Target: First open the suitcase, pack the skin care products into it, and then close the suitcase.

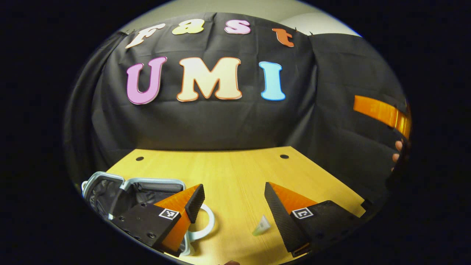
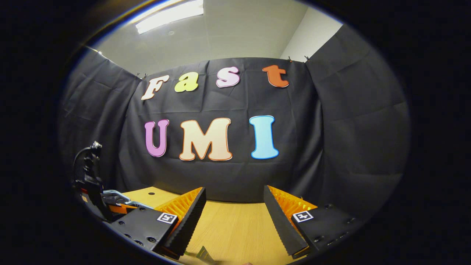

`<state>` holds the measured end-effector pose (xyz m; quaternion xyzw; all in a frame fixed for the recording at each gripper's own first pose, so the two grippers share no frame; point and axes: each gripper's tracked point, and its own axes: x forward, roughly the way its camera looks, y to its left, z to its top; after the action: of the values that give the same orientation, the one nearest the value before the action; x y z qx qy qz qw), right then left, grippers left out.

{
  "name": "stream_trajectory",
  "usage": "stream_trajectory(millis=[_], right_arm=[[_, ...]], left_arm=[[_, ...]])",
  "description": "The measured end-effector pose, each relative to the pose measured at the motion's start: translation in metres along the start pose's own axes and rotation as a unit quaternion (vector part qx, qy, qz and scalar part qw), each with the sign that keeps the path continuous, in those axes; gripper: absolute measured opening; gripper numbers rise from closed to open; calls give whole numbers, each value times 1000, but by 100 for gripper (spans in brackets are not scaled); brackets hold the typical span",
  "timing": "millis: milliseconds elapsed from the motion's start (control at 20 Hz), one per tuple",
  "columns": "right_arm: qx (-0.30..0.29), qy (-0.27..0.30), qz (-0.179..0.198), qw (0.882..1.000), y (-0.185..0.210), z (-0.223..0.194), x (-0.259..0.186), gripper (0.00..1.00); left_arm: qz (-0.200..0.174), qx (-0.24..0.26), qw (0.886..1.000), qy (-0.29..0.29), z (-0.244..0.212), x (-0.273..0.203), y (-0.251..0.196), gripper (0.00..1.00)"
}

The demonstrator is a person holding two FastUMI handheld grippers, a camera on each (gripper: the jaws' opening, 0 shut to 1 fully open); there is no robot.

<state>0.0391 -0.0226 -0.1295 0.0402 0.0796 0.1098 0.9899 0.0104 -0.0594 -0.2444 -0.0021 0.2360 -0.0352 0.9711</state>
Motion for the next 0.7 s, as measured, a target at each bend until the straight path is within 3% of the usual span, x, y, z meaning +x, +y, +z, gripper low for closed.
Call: stream_trajectory(millis=[450,550,700], right_arm=[[-34,44,33,998,9,-36,-10,99],[-41,47,37,997,8,-39,-12,99],[-42,61,45,996,12,-51,-15,99]], left_arm=[[-46,-20,995,89,-100,20,-45,91],[-49,-30,992,108,-117,25,-54,84],[-46,-26,991,121,-130,33,-52,60]])
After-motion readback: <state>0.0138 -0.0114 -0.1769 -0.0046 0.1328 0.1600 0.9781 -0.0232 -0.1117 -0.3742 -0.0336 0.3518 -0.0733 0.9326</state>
